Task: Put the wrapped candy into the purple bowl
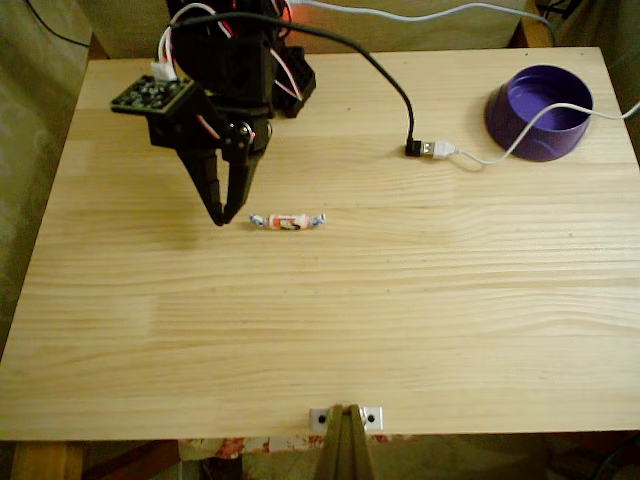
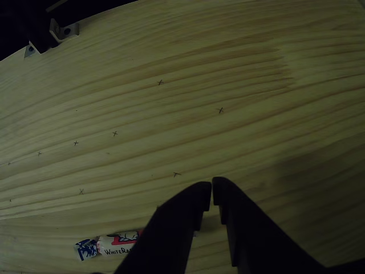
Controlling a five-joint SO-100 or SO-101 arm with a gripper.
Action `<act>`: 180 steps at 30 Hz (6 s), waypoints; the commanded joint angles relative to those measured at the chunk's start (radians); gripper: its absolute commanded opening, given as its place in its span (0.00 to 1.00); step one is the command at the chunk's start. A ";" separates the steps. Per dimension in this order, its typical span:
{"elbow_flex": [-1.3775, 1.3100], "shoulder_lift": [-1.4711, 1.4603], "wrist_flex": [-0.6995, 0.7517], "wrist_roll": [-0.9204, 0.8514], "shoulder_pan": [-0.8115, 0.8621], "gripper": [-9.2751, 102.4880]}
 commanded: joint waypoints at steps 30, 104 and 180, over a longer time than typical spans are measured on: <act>-0.018 0.008 -0.018 -0.028 -0.025 0.06; -0.736 -1.178 0.144 -1.404 -0.252 0.27; -1.272 -1.178 0.008 0.052 -1.123 0.07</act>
